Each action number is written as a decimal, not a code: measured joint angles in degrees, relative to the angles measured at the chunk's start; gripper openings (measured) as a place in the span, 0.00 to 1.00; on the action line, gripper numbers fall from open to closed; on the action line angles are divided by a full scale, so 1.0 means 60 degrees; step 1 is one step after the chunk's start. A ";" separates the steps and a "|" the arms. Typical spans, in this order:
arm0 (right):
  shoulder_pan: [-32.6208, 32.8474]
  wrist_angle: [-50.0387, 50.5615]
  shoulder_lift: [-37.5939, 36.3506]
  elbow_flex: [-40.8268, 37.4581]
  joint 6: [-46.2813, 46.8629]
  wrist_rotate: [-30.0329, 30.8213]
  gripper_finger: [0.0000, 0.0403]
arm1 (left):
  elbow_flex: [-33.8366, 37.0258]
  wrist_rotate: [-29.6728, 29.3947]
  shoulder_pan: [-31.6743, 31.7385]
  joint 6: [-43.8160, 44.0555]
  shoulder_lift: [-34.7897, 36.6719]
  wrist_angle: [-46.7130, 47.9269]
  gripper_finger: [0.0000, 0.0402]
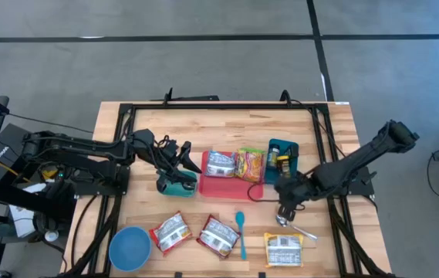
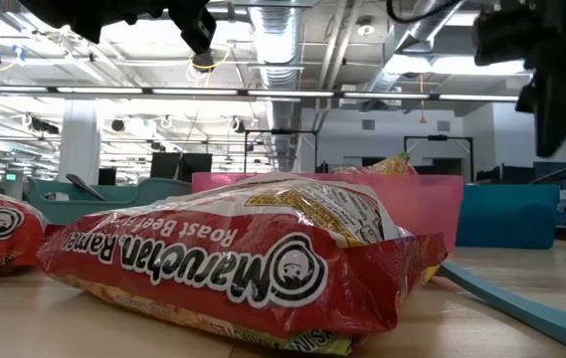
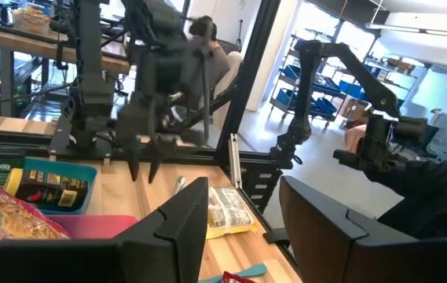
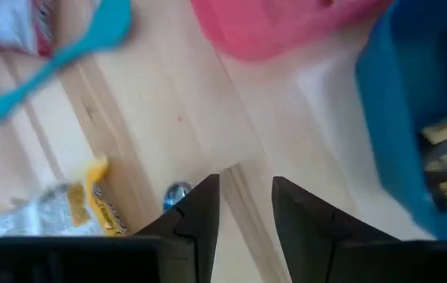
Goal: Pick & Place Food Item
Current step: Put the silver spoon into the green bin
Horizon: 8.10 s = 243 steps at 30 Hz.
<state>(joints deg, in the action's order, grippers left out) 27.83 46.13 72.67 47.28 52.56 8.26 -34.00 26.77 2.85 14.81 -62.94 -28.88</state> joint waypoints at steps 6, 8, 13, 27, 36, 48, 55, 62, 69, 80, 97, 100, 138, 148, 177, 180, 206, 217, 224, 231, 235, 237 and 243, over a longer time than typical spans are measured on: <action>0.0115 0.0014 0.0971 -0.0009 -0.0005 -0.0672 0.28 | 0.0000 -0.0159 0.0000 -0.0001 0.0000 0.0018 0.38; 0.0110 -0.0013 0.1250 -0.0006 -0.0054 -0.0789 0.28 | 0.0000 -0.0241 0.0000 0.0000 0.0000 0.0029 0.38; 0.0110 -0.0255 0.1781 -0.0006 -0.0570 -0.1050 0.28 | 0.0000 -0.0321 0.0000 0.0000 0.0000 0.0033 0.38; 0.0509 -0.0815 0.2316 -0.0002 -0.0002 -0.1658 0.24 | 0.0000 -0.0321 0.0000 0.0000 0.0000 0.0075 0.38; 0.1063 -0.1034 0.2316 -0.0002 0.0609 -0.1653 0.17 | 0.0000 -0.0470 0.0000 0.0000 0.0000 0.0097 0.38; 0.1312 -0.1551 0.2316 -0.0002 0.1358 -0.1356 0.01 | 0.0004 -0.0467 0.0000 0.0000 0.0000 0.0098 0.38; 0.1298 -0.1457 0.2786 -0.0006 0.1596 -0.1344 0.01 | 0.0004 -0.0463 0.0000 0.0000 -0.0004 0.0098 0.38; 0.1294 -0.1413 0.3537 0.0040 0.1592 -0.1435 0.00 | 0.0004 -0.0463 0.0000 0.0000 -0.0004 0.0098 0.38; 0.1128 -0.1289 0.3324 -0.0017 0.1565 -0.0587 0.00 | 0.0007 -0.0463 0.0000 0.0000 -0.0004 0.0098 0.38; 0.0408 -0.1225 0.3271 -0.0017 0.0887 0.0414 0.00 | 0.0007 -0.0459 0.0000 0.0000 -0.0004 0.0098 0.38; 0.0095 -0.0914 0.2724 0.0002 0.0960 0.0389 0.00 | 0.0007 -0.0459 0.0000 0.0000 -0.0005 0.0096 0.38; 0.0272 -0.0784 0.2462 0.0002 0.1408 0.0337 0.00 | 0.0007 -0.0459 0.0000 0.0002 -0.0007 0.0094 0.38; 0.0972 -0.0294 0.2469 -0.0005 0.2924 -0.0336 0.33 | 0.0007 -0.0459 0.0000 0.0002 -0.0009 0.0096 0.38; 0.0981 -0.0298 0.2469 -0.0003 0.2924 -0.0221 0.31 | 0.0018 -0.0459 0.0000 0.0013 -0.0233 0.0125 0.38; 0.0981 -0.1306 0.2455 -0.1106 0.3426 -0.0372 0.27 | 0.0011 -0.0457 0.0000 0.0015 -0.0219 0.0065 0.38; 0.0981 -0.1239 0.2455 -0.1106 0.3426 -0.0369 0.25 | 0.0011 -0.0456 0.0000 0.0015 -0.0219 0.0065 0.38; 0.0974 -0.0764 0.2458 -0.1105 0.3393 -0.0372 0.06 | 0.0007 -0.0458 0.0000 0.0011 -0.0219 0.0064 0.38; 0.0974 -0.0761 0.2458 -0.1106 0.2958 -0.0326 0.03 | 0.0007 -0.0458 0.0000 0.0011 -0.0219 0.0063 0.38; 0.0974 -0.0761 0.2458 -0.1106 0.2960 -0.0300 0.01 | 0.0007 -0.0458 0.0000 0.0011 -0.0219 0.0062 0.38; 0.0974 -0.0764 0.2458 -0.1106 0.2985 -0.0299 0.02 | 0.0007 -0.0459 0.0000 0.0007 -0.0219 0.0062 0.38; 0.0974 -0.0763 0.2458 -0.1106 0.2988 -0.0299 0.01 | 0.0007 -0.0459 0.0000 0.0009 -0.0219 0.0062 0.38; 0.0974 -0.0764 0.2458 -0.1108 0.2989 -0.0299 0.01 | 0.0007 -0.0457 0.0000 0.0010 -0.0219 0.0062 0.38; 0.0974 -0.0764 0.2458 -0.1106 0.2979 -0.0299 0.01 | 0.0007 -0.0457 0.0000 0.0011 -0.0219 0.0065 0.38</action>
<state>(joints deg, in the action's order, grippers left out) 33.67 41.54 87.42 40.64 70.44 6.46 -33.95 24.02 2.85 14.87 -64.25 -28.49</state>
